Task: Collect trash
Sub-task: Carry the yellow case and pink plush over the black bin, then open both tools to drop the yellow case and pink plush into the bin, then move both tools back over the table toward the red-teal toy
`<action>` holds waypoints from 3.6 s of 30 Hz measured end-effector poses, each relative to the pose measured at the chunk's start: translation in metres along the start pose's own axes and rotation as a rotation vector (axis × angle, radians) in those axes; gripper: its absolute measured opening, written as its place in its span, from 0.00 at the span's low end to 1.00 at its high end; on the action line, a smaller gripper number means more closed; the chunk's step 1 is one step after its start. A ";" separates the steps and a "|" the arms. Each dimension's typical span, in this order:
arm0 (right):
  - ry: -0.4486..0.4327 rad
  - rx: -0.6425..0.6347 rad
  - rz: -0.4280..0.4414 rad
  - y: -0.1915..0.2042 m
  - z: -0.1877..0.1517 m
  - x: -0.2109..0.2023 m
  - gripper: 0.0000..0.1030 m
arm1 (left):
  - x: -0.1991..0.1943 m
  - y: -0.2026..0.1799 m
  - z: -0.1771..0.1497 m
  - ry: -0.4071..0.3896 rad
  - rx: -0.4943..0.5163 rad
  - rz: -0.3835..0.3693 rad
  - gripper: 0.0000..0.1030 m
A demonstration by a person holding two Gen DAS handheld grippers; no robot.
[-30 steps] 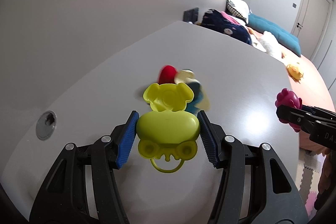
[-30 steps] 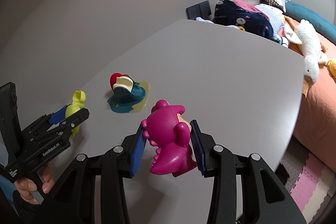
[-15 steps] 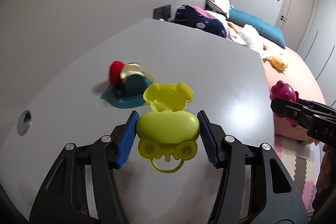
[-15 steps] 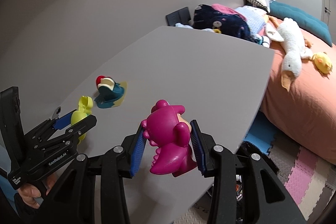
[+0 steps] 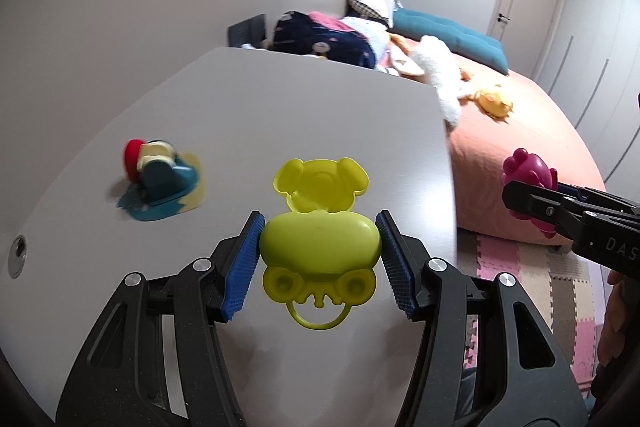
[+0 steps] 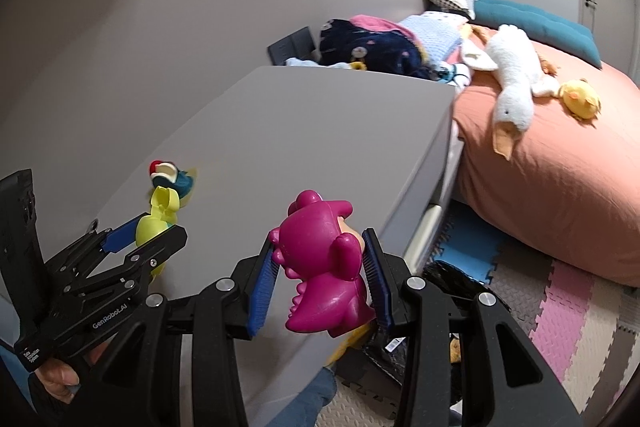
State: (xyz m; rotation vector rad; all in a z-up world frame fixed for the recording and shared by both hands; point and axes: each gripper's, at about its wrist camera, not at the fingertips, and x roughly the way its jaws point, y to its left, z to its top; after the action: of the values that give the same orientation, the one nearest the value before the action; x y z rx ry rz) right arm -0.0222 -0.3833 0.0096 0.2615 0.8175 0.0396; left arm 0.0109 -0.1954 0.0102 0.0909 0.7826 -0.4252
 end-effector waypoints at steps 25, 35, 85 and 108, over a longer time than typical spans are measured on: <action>-0.053 0.194 -0.150 -0.121 -0.031 -0.062 0.42 | 0.018 -0.131 0.005 0.031 0.203 -0.174 0.55; -0.020 0.258 -0.196 -0.158 -0.042 -0.062 0.42 | 0.038 -0.172 -0.007 0.096 0.293 -0.232 0.59; 0.044 0.036 -0.074 -0.010 0.001 0.046 0.70 | 0.012 0.033 -0.013 0.049 0.016 0.117 0.94; 0.134 -0.229 0.085 0.144 0.023 0.139 0.70 | 0.002 0.183 -0.012 0.044 -0.163 0.271 0.94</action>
State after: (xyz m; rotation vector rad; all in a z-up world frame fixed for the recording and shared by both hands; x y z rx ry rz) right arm 0.0990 -0.2300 -0.0397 0.0776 0.9257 0.2313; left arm 0.0779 -0.0263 -0.0137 0.0533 0.8326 -0.1026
